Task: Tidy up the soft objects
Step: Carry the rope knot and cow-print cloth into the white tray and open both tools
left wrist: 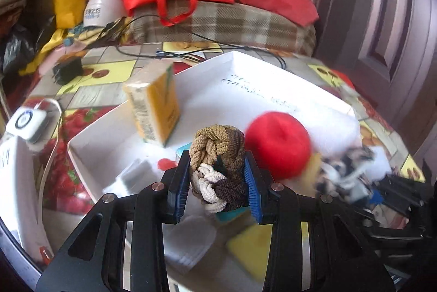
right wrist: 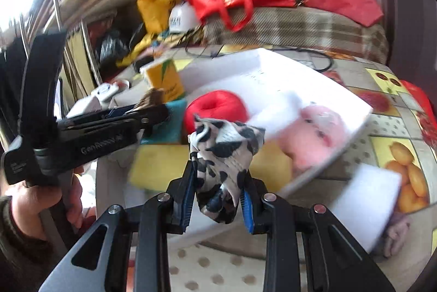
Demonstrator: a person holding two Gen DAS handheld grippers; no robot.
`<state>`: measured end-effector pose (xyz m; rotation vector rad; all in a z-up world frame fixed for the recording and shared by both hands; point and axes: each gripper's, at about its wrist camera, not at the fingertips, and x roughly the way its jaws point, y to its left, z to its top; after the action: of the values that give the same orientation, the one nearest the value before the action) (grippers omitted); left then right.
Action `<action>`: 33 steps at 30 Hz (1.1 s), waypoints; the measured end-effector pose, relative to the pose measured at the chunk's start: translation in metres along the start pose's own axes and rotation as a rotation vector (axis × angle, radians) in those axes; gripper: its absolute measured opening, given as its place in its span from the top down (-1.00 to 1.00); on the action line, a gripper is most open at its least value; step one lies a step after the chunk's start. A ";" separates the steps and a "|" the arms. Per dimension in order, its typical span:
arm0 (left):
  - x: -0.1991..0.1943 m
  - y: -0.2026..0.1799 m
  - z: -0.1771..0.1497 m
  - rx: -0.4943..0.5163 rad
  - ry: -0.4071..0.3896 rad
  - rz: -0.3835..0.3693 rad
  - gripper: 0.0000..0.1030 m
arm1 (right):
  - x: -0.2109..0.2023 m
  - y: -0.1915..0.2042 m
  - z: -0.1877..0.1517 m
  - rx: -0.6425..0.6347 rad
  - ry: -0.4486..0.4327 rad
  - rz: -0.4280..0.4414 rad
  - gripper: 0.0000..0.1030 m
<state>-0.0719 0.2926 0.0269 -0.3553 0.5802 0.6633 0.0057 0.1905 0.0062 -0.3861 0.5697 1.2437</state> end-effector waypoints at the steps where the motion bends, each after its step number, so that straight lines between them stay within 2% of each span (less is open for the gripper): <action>1: 0.001 -0.003 0.001 0.012 -0.001 0.006 0.30 | 0.005 0.006 0.005 -0.030 -0.007 -0.033 0.44; 4: 0.002 -0.003 0.000 0.011 0.005 0.013 0.30 | 0.017 0.003 0.015 -0.019 -0.026 -0.116 0.43; 7: 0.007 0.003 0.007 -0.018 -0.006 0.039 0.30 | 0.024 -0.018 0.024 0.083 -0.045 -0.157 0.44; 11: 0.011 0.004 0.013 -0.019 -0.026 0.076 0.30 | 0.022 -0.035 0.024 0.156 -0.063 -0.129 0.44; 15: 0.005 0.000 0.011 0.013 -0.055 0.087 0.29 | 0.014 -0.027 0.023 0.129 -0.097 -0.117 0.43; 18: 0.003 -0.002 0.011 0.021 -0.070 0.124 0.22 | 0.013 -0.016 0.026 0.076 -0.118 -0.135 0.43; 20: -0.001 0.001 0.011 0.006 -0.092 0.157 0.07 | 0.009 -0.006 0.027 0.031 -0.147 -0.153 0.42; 21: -0.003 0.002 0.010 0.000 -0.105 0.163 -0.11 | 0.008 -0.003 0.027 0.012 -0.159 -0.157 0.41; 22: -0.007 0.004 0.009 -0.010 -0.126 0.173 -0.46 | 0.008 -0.001 0.027 -0.001 -0.165 -0.162 0.36; 23: -0.011 0.006 0.008 -0.024 -0.150 0.191 -0.55 | 0.009 0.001 0.028 -0.013 -0.170 -0.168 0.20; 25: -0.018 0.016 0.007 -0.083 -0.178 0.218 -0.78 | 0.006 0.001 0.028 -0.008 -0.188 -0.195 -0.56; 27: -0.020 0.026 0.007 -0.130 -0.183 0.207 -1.00 | 0.002 -0.005 0.027 0.021 -0.207 -0.188 -0.95; 29: -0.020 0.031 0.006 -0.153 -0.186 0.211 -1.00 | -0.001 -0.006 0.027 0.030 -0.226 -0.195 -1.00; 33: -0.024 0.025 0.005 -0.129 -0.211 0.219 -1.00 | -0.004 0.003 0.026 -0.012 -0.249 -0.211 -1.00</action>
<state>-0.1024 0.3023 0.0424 -0.3399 0.3784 0.9395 0.0075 0.2032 0.0295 -0.2878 0.3005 1.0723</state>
